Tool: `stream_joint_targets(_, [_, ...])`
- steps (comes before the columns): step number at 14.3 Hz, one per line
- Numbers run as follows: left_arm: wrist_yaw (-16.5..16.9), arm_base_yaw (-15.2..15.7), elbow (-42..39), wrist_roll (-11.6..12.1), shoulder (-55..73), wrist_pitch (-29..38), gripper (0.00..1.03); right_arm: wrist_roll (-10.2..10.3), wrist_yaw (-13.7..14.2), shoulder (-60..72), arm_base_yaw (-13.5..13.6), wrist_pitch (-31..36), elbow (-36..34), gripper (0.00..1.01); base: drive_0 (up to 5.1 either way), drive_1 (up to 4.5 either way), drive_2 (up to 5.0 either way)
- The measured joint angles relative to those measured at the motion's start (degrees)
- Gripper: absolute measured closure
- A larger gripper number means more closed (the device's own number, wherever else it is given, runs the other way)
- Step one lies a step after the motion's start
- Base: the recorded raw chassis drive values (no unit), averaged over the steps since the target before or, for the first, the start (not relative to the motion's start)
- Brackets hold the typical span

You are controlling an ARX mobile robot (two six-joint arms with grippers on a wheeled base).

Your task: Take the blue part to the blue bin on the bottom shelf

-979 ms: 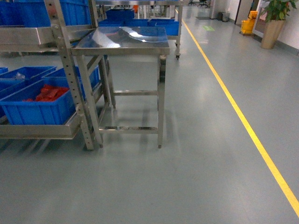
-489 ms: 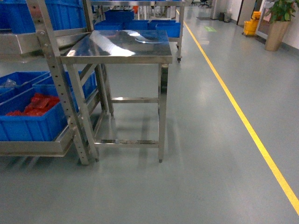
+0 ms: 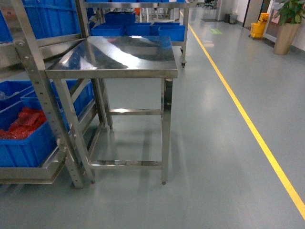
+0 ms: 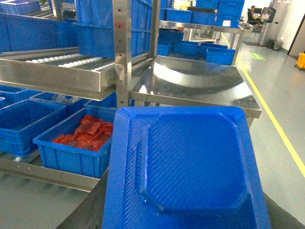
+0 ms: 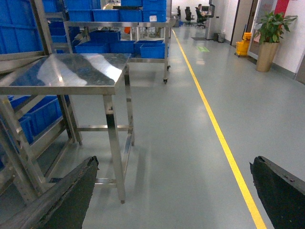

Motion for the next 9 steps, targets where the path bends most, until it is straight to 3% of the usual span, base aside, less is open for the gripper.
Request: stream_joint_targets(9, [0.0,0.0,0.0,0.0,0.1,0.0,0.60,0.0,0.0,0.0,0.0,0.0,0.0,0.03,0.0,4.09,-4.0])
